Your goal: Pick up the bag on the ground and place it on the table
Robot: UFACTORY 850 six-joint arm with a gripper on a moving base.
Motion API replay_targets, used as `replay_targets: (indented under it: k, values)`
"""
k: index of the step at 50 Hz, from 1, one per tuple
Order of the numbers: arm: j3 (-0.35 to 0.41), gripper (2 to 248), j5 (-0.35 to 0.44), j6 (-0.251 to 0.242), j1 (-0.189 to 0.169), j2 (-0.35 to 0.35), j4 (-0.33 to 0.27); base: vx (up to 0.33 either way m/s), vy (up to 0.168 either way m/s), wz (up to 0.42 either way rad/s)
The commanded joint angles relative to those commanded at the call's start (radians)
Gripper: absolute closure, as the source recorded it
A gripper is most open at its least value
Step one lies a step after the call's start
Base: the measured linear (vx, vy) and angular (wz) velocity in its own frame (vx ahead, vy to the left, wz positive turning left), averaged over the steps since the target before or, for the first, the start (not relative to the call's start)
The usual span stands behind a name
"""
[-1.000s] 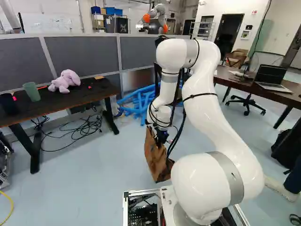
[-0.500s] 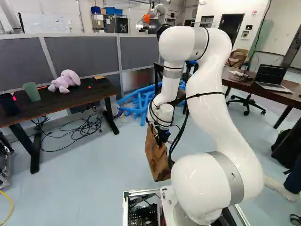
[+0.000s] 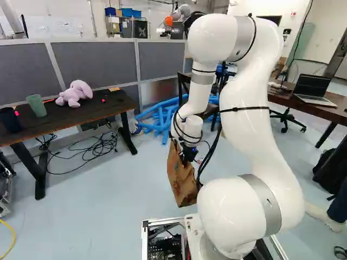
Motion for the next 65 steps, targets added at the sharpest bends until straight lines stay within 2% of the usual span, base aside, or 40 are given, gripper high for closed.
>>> replay_targets:
  k: [26, 49, 65]
  values:
    - [0.052, 225, -0.092, 0.000, -0.001, 0.126, -0.011, 0.000, 0.000, 0.000]
    - [0.099, 225, -0.168, 0.000, -0.002, 0.245, -0.100, 0.000, 0.000, 0.000]
    - [0.127, 225, -0.249, 0.000, -0.012, 0.330, -0.125, 0.000, 0.000, 0.000]
